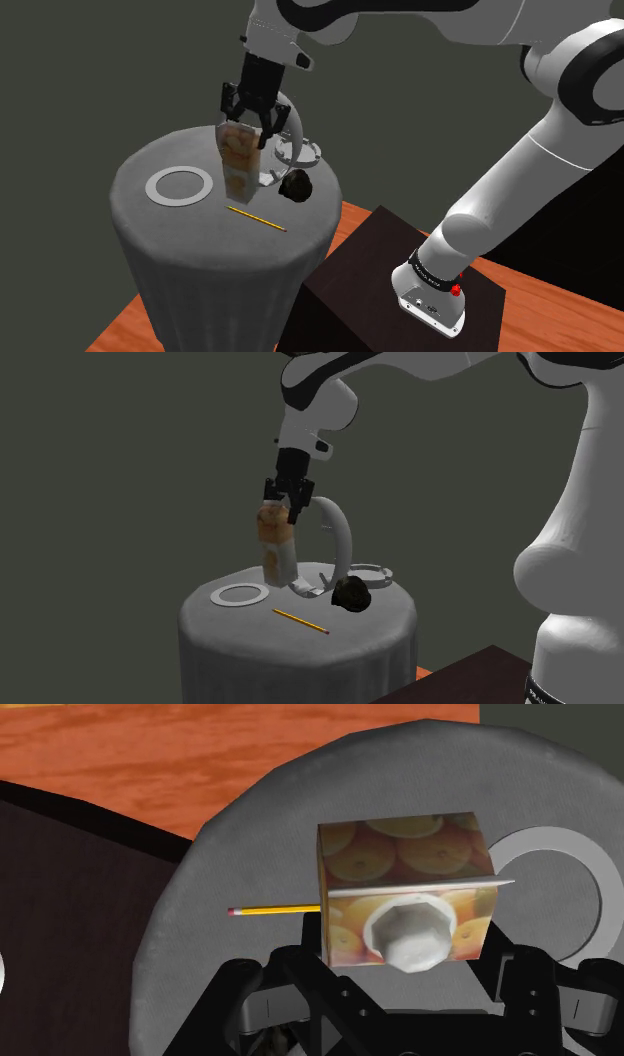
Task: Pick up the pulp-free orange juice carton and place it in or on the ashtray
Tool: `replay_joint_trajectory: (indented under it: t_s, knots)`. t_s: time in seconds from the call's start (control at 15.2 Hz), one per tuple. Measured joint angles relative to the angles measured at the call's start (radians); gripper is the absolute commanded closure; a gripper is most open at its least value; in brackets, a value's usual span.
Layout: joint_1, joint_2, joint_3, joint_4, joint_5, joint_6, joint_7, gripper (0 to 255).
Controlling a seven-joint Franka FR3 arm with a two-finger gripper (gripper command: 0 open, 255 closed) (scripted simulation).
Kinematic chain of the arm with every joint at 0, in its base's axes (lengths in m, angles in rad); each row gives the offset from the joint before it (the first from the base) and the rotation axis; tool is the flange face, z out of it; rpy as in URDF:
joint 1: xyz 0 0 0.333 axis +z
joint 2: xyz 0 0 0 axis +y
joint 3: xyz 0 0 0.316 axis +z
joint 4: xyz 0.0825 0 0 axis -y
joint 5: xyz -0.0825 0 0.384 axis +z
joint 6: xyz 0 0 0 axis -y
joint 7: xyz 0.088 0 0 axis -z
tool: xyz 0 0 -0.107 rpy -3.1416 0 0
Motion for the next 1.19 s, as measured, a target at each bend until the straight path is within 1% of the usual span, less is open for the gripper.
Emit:
replay_joint_trajectory:
  t_s: [0.4,0.53,0.79,1.19]
  knots:
    - [-0.064,-0.013,-0.081,0.016,-0.003,-0.069,-0.128,255]
    - [-0.088,-0.006,-0.110,0.037,-0.012,-0.099,-0.172,255]
    - [-0.128,0.017,-0.156,0.066,-0.029,-0.131,-0.247,255]
    - [-0.189,0.091,-0.220,0.193,-0.071,-0.220,-0.342,255]
